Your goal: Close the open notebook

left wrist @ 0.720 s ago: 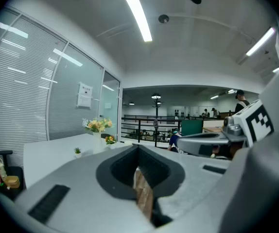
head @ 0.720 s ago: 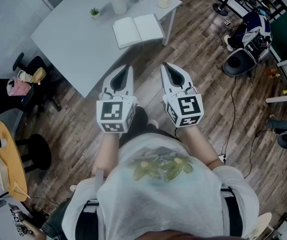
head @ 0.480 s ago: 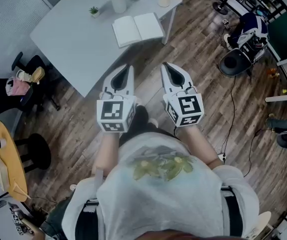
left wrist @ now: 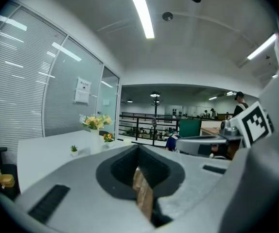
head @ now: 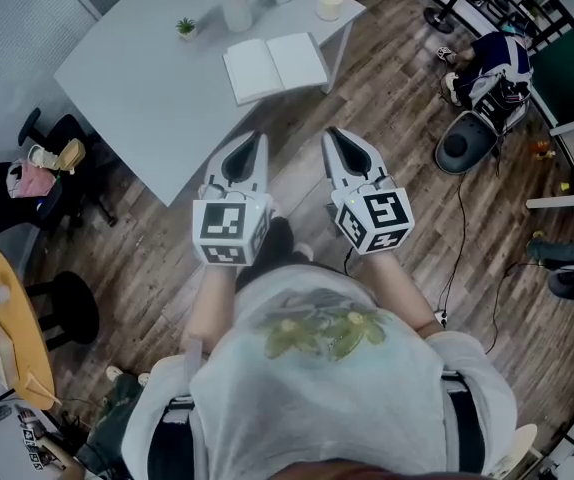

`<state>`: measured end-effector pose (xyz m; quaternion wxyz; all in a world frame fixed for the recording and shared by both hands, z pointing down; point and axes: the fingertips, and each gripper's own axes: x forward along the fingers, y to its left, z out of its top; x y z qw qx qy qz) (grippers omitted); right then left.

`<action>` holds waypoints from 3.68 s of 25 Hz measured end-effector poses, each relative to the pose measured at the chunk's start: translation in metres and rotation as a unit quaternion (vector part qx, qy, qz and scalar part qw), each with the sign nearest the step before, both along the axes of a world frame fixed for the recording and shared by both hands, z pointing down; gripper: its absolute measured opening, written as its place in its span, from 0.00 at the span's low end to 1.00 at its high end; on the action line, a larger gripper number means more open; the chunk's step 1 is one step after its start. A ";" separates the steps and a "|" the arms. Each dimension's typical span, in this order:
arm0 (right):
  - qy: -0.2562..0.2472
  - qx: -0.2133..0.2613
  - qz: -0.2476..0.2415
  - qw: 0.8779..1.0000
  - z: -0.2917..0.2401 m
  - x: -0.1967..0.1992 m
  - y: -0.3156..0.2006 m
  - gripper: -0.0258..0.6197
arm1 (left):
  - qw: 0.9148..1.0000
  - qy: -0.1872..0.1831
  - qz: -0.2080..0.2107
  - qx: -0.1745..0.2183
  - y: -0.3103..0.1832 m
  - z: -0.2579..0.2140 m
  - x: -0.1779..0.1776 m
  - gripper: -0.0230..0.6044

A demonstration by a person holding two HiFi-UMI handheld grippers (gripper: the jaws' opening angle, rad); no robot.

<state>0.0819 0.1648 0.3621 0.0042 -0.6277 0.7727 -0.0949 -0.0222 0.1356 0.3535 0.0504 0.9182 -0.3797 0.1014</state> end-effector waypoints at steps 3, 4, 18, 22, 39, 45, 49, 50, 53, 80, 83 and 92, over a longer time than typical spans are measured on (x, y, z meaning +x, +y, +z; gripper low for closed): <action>-0.014 -0.002 0.005 1.000 0.000 0.006 -0.010 0.07 | 1.000 0.002 0.006 -0.010 -0.010 0.003 0.003 0.04; -0.019 -0.001 0.008 1.000 -0.001 0.008 -0.013 0.07 | 1.000 0.003 0.007 -0.011 -0.013 0.003 0.003 0.04; -0.120 -0.033 0.040 0.991 0.014 0.039 -0.068 0.38 | 0.999 -0.005 0.008 -0.031 -0.070 0.015 0.000 0.04; -0.136 -0.050 0.048 0.988 0.025 0.047 -0.082 0.38 | 0.999 -0.009 0.015 -0.038 -0.088 0.022 0.006 0.04; -0.157 -0.129 0.095 0.975 0.085 0.062 -0.144 0.38 | 0.998 -0.025 0.035 -0.051 -0.164 0.042 -0.007 0.04; -0.189 -0.159 0.104 0.964 0.110 0.063 -0.154 0.38 | 0.997 -0.022 0.031 -0.060 -0.177 0.051 -0.013 0.04; -0.190 -0.178 0.108 0.959 0.127 0.066 -0.160 0.38 | 0.997 -0.028 0.031 -0.071 -0.185 0.063 -0.015 0.04; -0.188 -0.183 0.110 0.959 0.131 0.067 -0.162 0.38 | 0.996 -0.030 0.032 -0.073 -0.188 0.066 -0.016 0.04; -0.195 -0.197 0.113 0.954 0.145 0.072 -0.171 0.38 | 0.996 -0.036 0.033 -0.081 -0.198 0.075 -0.014 0.04; -0.404 -0.367 0.143 0.826 0.307 0.128 -0.251 0.38 | 0.986 -0.073 0.014 -0.148 -0.285 0.122 0.031 0.04; -0.439 -0.369 0.153 0.805 0.319 0.133 -0.256 0.38 | 0.985 -0.076 0.011 -0.152 -0.290 0.124 0.036 0.04; -0.546 -0.355 0.169 0.740 0.351 0.140 -0.263 0.38 | 0.983 -0.091 0.012 -0.159 -0.301 0.129 0.046 0.04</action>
